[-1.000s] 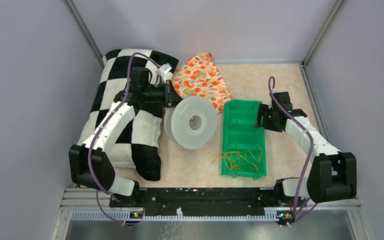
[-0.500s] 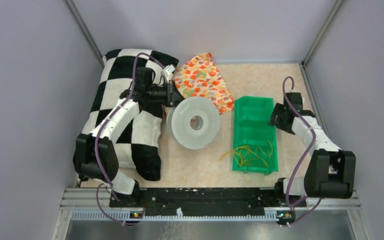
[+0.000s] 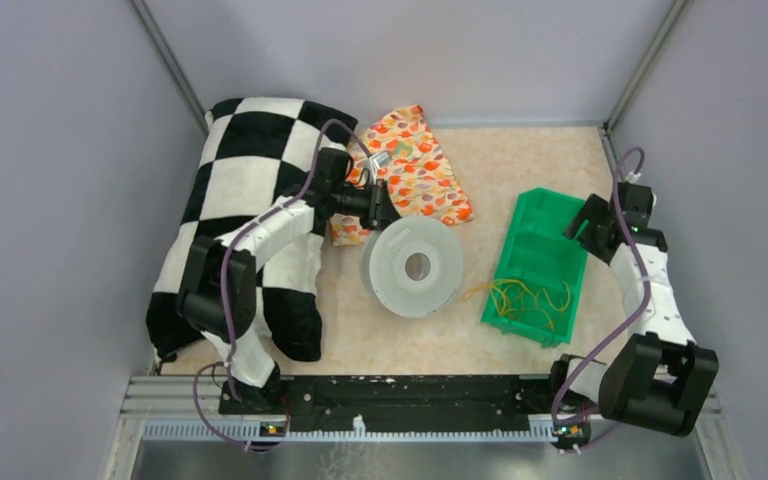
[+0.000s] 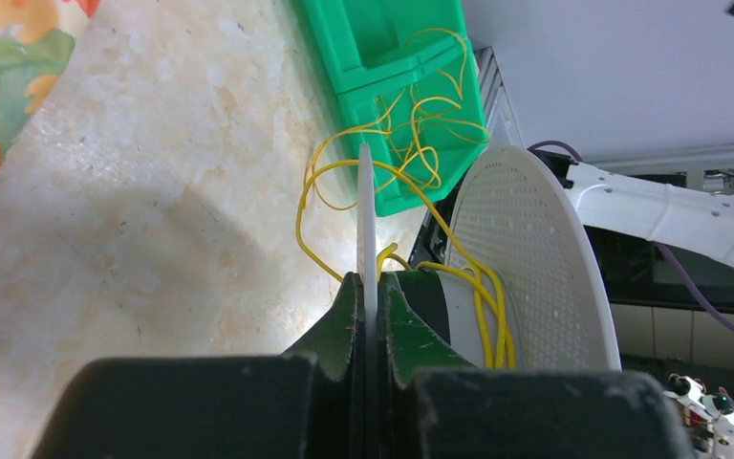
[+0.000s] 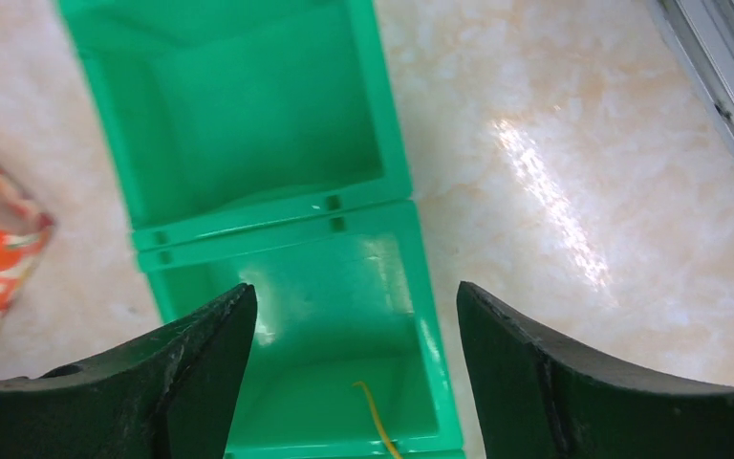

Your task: Wrap the cables

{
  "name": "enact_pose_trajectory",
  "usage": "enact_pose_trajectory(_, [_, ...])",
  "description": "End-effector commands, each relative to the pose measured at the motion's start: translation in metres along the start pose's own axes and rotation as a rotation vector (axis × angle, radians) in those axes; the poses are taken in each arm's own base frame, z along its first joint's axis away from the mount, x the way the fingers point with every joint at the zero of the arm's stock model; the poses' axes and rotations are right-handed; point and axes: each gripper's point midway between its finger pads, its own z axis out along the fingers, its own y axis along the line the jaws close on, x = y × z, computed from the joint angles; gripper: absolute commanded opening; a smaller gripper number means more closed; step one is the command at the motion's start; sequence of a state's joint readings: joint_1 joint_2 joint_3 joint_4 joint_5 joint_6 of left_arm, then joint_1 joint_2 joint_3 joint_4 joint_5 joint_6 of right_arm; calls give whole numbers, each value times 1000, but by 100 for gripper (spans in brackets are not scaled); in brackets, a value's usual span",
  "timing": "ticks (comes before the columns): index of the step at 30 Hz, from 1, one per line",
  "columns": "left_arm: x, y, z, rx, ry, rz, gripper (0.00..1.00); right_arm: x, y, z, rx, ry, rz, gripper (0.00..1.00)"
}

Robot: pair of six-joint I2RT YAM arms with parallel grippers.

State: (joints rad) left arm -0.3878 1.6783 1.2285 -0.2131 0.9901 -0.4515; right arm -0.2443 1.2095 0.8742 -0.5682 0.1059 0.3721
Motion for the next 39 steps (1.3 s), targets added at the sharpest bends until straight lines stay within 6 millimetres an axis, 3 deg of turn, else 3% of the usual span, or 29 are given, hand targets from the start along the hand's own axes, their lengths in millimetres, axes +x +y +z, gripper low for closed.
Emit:
enact_pose_trajectory(1, [-5,-4,14,81,15,29,0,-38,40,-48,-210,-112,26,78])
enact_pose_trajectory(6, [8,14,28,94,67,-5,0,-43,60,-80,-346,-149,28,82])
enact_pose_trajectory(11, [24,28,38,98,108,-34,0,-42,76,-101,-427,-175,7,86])
enact_pose_trajectory(32, [49,72,62,61,178,-118,0,-32,75,-93,-397,-158,-3,86])
enact_pose_trajectory(39, [42,75,58,-14,165,-65,19,-31,76,-94,-405,-153,-6,86])
